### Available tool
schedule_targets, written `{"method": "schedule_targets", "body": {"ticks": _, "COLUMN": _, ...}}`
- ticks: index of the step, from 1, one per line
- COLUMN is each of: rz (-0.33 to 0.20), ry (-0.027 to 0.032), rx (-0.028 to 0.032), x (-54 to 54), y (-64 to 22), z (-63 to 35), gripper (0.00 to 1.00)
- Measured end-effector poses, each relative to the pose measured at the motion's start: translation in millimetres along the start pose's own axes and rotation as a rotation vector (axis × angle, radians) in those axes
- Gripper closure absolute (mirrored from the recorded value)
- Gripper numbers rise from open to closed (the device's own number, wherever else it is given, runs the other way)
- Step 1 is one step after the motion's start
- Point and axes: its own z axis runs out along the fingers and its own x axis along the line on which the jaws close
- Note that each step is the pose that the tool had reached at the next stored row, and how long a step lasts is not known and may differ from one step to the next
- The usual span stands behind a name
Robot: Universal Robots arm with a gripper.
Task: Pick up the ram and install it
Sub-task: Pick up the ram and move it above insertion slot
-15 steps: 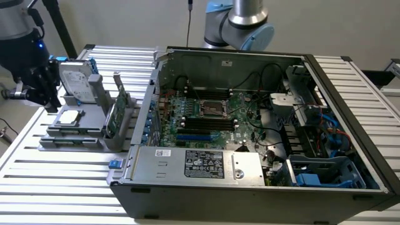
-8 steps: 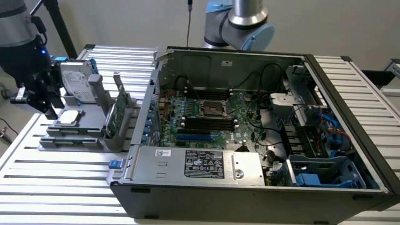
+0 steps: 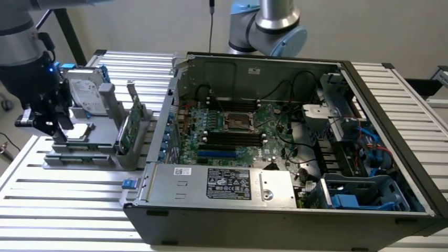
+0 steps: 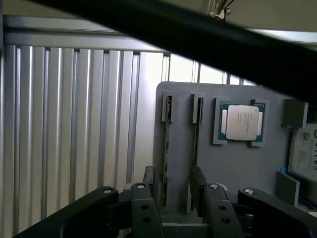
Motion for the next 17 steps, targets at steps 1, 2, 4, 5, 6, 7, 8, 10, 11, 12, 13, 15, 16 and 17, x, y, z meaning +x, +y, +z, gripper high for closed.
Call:
{"method": "schedule_targets", "body": {"ticks": 1, "rz": 0.0, "ry": 0.0001, "rx": -0.0002, "x": 0.5, "y": 0.0, "z": 1.7, "gripper": 0.58}}
{"method": "schedule_targets", "body": {"ticks": 2, "rz": 0.0, "ry": 0.0, "rx": -0.0001, "x": 1.0, "y": -0.1, "z": 3.6, "gripper": 0.58}}
{"method": "schedule_targets", "body": {"ticks": 4, "rz": 0.0, "ry": 0.0001, "rx": -0.0002, "x": 2.0, "y": -0.1, "z": 7.3, "gripper": 0.58}}
{"method": "schedule_targets", "body": {"ticks": 5, "rz": 0.0, "ry": 0.0001, "rx": -0.0002, "x": 2.5, "y": -0.2, "z": 9.1, "gripper": 0.58}}
{"method": "schedule_targets", "body": {"ticks": 6, "rz": 0.0, "ry": 0.0001, "rx": -0.0001, "x": 3.2, "y": -0.2, "z": 11.1, "gripper": 0.58}}
{"method": "schedule_targets", "body": {"ticks": 7, "rz": 0.0, "ry": 0.0001, "rx": -0.0001, "x": 3.8, "y": -0.2, "z": 12.9, "gripper": 0.58}}
{"method": "schedule_targets", "body": {"ticks": 8, "rz": 0.0, "ry": 0.0001, "rx": -0.0002, "x": 4.3, "y": -0.3, "z": 14.7, "gripper": 0.58}}
{"method": "schedule_targets", "body": {"ticks": 10, "rz": 0.0, "ry": 0.0001, "rx": -0.0001, "x": 5.4, "y": -0.3, "z": 18.4, "gripper": 0.58}}
{"method": "schedule_targets", "body": {"ticks": 11, "rz": 0.0, "ry": 0.0001, "rx": -0.0002, "x": 5.8, "y": -0.4, "z": 20.2, "gripper": 0.58}}
{"method": "schedule_targets", "body": {"ticks": 12, "rz": 0.0, "ry": 0.0001, "rx": -0.0002, "x": 6.0, "y": -0.4, "z": 22.1, "gripper": 0.58}}
{"method": "schedule_targets", "body": {"ticks": 13, "rz": 0.0, "ry": 0.0001, "rx": -0.0002, "x": 6.1, "y": -0.4, "z": 23.8, "gripper": 0.58}}
{"method": "schedule_targets", "body": {"ticks": 15, "rz": 0.0, "ry": 0.0001, "rx": -0.0002, "x": 6.3, "y": -0.6, "z": 27.5, "gripper": 0.58}}
{"method": "schedule_targets", "body": {"ticks": 16, "rz": 0.0, "ry": 0.0, "rx": -0.0001, "x": 6.3, "y": -0.7, "z": 29.3, "gripper": 0.58}}
{"method": "schedule_targets", "body": {"ticks": 17, "rz": 0.0, "ry": 0.0, "rx": -0.0001, "x": 6.3, "y": -0.7, "z": 31.2, "gripper": 0.58}}
